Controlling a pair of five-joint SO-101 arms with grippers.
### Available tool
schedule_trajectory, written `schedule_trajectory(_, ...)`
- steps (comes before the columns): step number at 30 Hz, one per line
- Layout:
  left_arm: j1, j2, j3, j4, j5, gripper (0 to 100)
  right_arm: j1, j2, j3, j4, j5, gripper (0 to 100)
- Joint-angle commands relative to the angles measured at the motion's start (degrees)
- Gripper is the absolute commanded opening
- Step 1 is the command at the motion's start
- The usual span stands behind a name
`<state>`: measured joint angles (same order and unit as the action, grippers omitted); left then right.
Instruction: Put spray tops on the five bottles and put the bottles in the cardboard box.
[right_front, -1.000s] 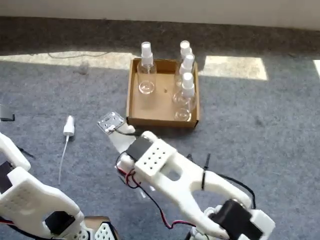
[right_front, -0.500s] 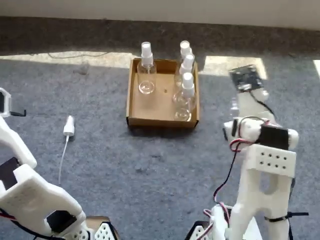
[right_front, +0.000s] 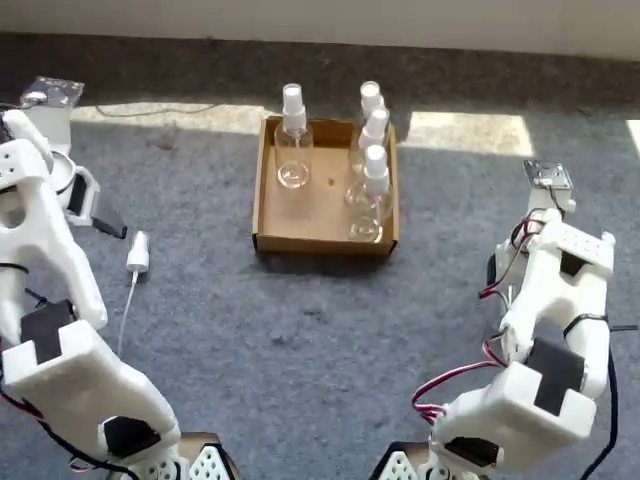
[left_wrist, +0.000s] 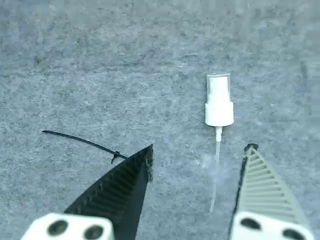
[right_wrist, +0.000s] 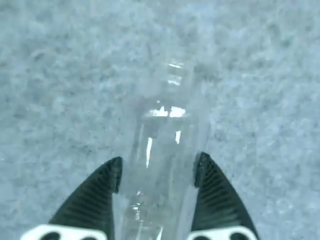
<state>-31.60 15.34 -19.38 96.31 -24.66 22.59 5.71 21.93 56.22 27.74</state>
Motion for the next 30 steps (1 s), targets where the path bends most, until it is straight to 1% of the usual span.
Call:
schedule_trajectory(1, 2.1, -7.2, 8.1, -3.3, 0.4, 27, 0.7, 4.1, -6.0, -0.9, 0.4, 1.9)
schedule_trajectory(5, 2.1, -17.1, 23.5, -13.2, 0.4, 27, 1.7, 5.2, -9.0, -0.3, -0.6, 9.5)
schedule_trajectory(7, 2.7, -22.9, 30.8, -17.3, 0.3, 27, 1.8, 4.8, -9.4, 2.6, -0.4, 14.3)
schedule_trajectory(10, 3.1, -31.8, 39.3, -21.2, 0.3, 27, 1.9, 4.0, -9.6, 6.9, -0.4, 18.9)
schedule_trajectory(13, 4.8, -39.2, 45.0, -22.7, 0.3, 27, 1.5, 2.7, -11.8, 8.7, -0.8, 19.5)
schedule_trajectory(15, 6.4, -42.9, 47.4, -22.7, 0.3, 27, 1.4, 2.4, -14.3, 10.9, -1.3, 19.5)
schedule_trajectory(17, 7.7, -45.3, 49.2, -22.5, 0.3, 27, 1.0, 2.7, -17.5, 12.5, -3.4, 19.8)
schedule_trajectory(20, 8.7, -46.6, 50.4, -22.4, 0.4, 27, 0.8, 4.3, -22.0, 14.7, -4.2, 19.9)
schedule_trajectory(23, 8.8, -46.6, 50.4, -22.3, 0.5, 27, 0.6, 7.9, -28.1, 16.7, -7.3, 20.0)
schedule_trajectory(26, 8.6, -46.9, 50.4, -22.3, 0.5, 27, 0.0, 12.7, -32.8, 21.1, -6.3, 20.0)
schedule_trajectory(30, 8.5, -47.0, 50.4, -22.3, 0.4, 27, 0.0, 19.4, -36.5, 23.6, -5.2, 20.0)
